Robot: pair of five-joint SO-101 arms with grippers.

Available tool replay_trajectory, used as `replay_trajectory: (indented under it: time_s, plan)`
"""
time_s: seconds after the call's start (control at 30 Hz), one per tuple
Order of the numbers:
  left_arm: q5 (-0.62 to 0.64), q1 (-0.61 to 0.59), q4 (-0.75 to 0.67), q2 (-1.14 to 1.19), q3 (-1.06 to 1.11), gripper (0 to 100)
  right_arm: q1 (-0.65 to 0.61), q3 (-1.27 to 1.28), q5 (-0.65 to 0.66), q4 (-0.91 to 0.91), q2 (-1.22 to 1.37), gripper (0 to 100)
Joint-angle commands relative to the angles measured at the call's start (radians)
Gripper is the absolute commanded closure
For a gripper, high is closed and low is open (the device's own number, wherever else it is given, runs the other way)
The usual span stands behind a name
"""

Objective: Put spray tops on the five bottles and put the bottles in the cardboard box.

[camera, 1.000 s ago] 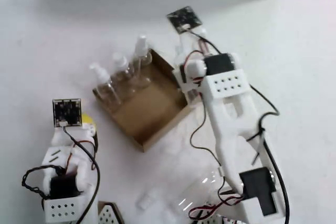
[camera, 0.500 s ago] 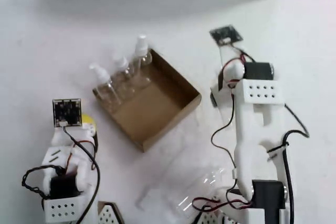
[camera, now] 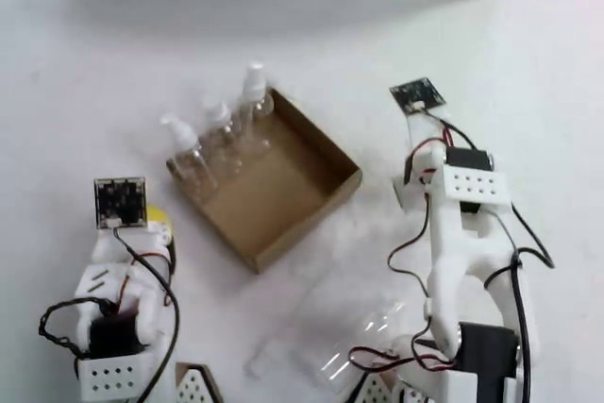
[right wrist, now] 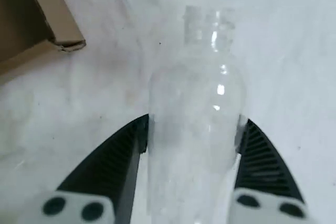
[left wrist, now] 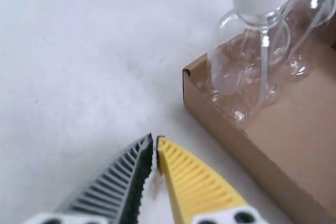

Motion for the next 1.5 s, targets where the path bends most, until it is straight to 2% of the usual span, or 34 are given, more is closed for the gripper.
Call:
replay_trajectory:
  time_s: [0.0, 0.2, 0.33, 0.4, 0.47, 0.53, 0.6, 0.73, 0.83, 1.07, 1.47]
  plan:
    - [-0.009, -0.012, -0.028, -0.007, -0.003, 98, 0.007, -0.074, 0.009, 0.015, -0.038, 79.0]
    - [-0.008, -0.012, -0.028, -0.007, -0.003, 98, -0.001, -0.255, 0.003, 0.179, -0.031, 79.0]
    - [-0.008, -0.012, -0.026, -0.007, -0.003, 98, -0.001, -0.292, -0.012, 0.191, -0.03, 79.4]
    - [-0.008, -0.012, -0.026, -0.007, -0.003, 98, -0.004, -0.295, -0.078, 0.162, -0.027, 83.8]
    - [-0.008, -0.012, -0.026, -0.007, -0.003, 98, -0.024, -0.298, -0.127, 0.111, -0.001, 92.8]
    - [-0.008, -0.012, -0.026, -0.007, -0.003, 98, -0.048, -0.298, -0.132, 0.051, 0.041, 99.1]
    - [-0.008, -0.012, -0.026, -0.007, -0.003, 98, -0.067, -0.299, -0.14, -0.015, 0.093, 96.1]
    - [-0.008, -0.013, -0.026, -0.007, -0.003, 98, -0.076, -0.381, -0.158, -0.11, 0.239, 98.1]
    - [-0.008, -0.013, -0.029, -0.007, -0.003, 98, -0.101, -0.493, -0.212, -0.077, 0.361, 98.2]
    - [-0.008, -0.013, -0.031, -0.007, -0.003, 98, -0.185, -0.7, -0.221, 0.076, 0.533, 98.2]
    - [-0.008, -0.013, -0.032, -0.007, -0.003, 98, -0.263, -0.694, -0.216, 0.143, 0.575, 98.2]
